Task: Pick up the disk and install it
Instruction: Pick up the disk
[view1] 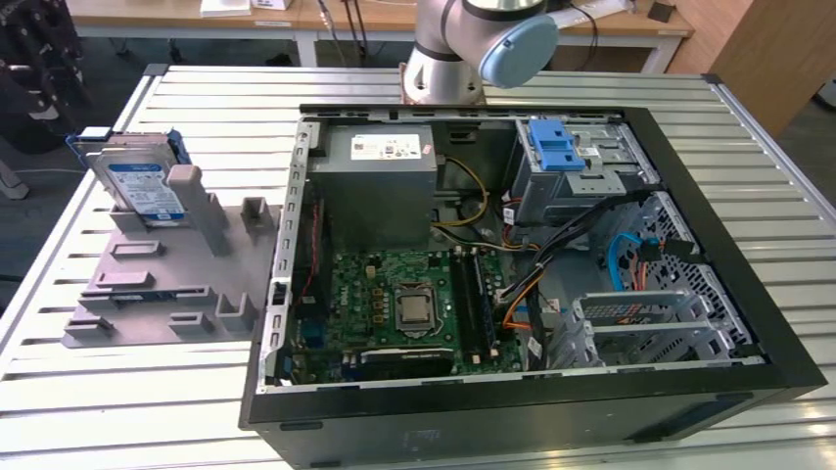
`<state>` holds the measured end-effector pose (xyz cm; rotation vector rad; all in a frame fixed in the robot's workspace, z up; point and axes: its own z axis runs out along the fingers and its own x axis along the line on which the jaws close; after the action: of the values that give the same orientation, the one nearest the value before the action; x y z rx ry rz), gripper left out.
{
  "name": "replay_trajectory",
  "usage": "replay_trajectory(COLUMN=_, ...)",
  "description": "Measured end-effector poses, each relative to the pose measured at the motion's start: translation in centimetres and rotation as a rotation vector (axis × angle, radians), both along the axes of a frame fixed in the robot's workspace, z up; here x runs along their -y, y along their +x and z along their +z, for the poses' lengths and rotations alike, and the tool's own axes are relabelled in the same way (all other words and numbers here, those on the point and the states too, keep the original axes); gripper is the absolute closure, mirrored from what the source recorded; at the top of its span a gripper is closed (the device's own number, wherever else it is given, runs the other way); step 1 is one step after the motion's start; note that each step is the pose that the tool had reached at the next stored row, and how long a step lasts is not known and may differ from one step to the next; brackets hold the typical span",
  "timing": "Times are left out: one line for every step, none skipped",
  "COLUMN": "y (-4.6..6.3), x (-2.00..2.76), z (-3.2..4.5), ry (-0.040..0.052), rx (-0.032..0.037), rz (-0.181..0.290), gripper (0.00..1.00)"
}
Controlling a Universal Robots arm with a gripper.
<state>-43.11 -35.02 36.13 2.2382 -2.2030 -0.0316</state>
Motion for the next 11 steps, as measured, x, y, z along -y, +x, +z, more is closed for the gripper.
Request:
replay_trajectory(y=-0.01, x=-0.02, z=-0.18, ry=0.0008, rx=0.0002, rz=0.001, gripper=0.53)
replay_trajectory(y=-0.03, x=-0.06, z=-0.33, ry=0.0018, rx=0.0002, rz=0.001, gripper=0.53)
replay_trajectory(y=-0.04, x=-0.12, z=-0.44, ry=0.0021, rx=0.0000, rz=0.001, gripper=0.53)
replay_trajectory(y=-0.05, x=-0.17, z=-0.53, ry=0.0034, rx=-0.0001, rz=0.001, gripper=0.53)
replay_trajectory(y=-0.06, x=-0.25, z=-0.61, ry=0.0046, rx=0.0001, rz=0.001, gripper=0.53)
replay_trajectory(y=-0.08, x=-0.33, z=-0.67, ry=0.0059, rx=0.0002, rz=0.001, gripper=0.53)
replay_trajectory(y=-0.13, x=-0.40, z=-0.74, ry=0.0072, rx=0.0002, rz=0.001, gripper=0.51)
replay_trajectory(y=-0.20, x=-0.47, z=-0.81, ry=0.0082, rx=0.0002, rz=0.001, gripper=0.46)
replay_trajectory(y=-0.27, x=-0.53, z=-0.89, ry=0.0089, rx=0.0002, rz=0.001, gripper=0.46)
replay_trajectory(y=-0.35, x=-0.58, z=-0.99, ry=0.0093, rx=0.0005, rz=0.001, gripper=0.46)
replay_trajectory(y=-0.43, x=-0.63, z=-1.13, ry=0.0095, rx=0.0008, rz=0.001, gripper=0.40)
